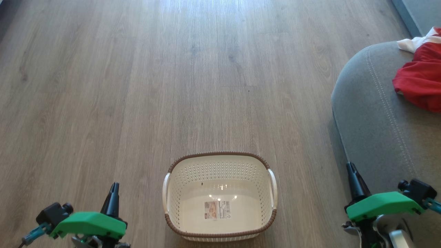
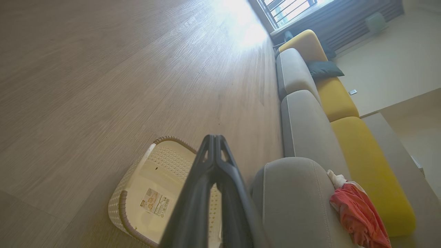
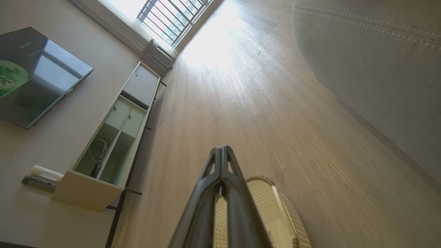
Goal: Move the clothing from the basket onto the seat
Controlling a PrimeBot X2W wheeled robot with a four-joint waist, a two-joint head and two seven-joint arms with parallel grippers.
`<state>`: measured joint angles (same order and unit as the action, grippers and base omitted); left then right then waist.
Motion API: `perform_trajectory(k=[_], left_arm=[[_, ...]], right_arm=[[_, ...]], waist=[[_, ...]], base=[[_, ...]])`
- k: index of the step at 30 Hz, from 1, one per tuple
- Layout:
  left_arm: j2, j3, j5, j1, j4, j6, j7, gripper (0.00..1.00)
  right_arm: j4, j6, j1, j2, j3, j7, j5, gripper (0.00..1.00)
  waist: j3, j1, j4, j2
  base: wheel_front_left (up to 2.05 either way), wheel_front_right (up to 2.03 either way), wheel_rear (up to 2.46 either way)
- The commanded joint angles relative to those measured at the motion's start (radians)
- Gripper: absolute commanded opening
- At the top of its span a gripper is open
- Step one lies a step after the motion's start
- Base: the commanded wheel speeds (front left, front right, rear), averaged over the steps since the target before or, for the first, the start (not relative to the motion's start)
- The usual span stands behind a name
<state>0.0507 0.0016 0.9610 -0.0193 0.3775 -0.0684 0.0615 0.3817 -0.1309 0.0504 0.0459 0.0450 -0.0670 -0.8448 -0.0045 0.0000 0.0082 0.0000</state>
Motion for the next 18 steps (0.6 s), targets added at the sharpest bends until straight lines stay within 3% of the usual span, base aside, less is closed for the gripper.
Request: perform_trajectory(k=[1,18], left_arm=[[0.002,0.027,0.030,-0.056,-0.038,-0.008,-0.007,0.00],[0.002,0.050,0.200,-0.065,-0.064,-0.023,-0.053,0.00]], right_arm=[[-0.041,0.000,0.049,0.003,-0.003,0.009,-0.037,0.00],[-0.067,0.000,0.051,0.003,0.017,0.056,-0.236,0.00]], waist=[[0.000,0.0000,0.000,0.0000],[0.002,0.0000,-0.002,0.0000]], base=[[0.00,0.00,0.00],[0.00,0.00,0.00]])
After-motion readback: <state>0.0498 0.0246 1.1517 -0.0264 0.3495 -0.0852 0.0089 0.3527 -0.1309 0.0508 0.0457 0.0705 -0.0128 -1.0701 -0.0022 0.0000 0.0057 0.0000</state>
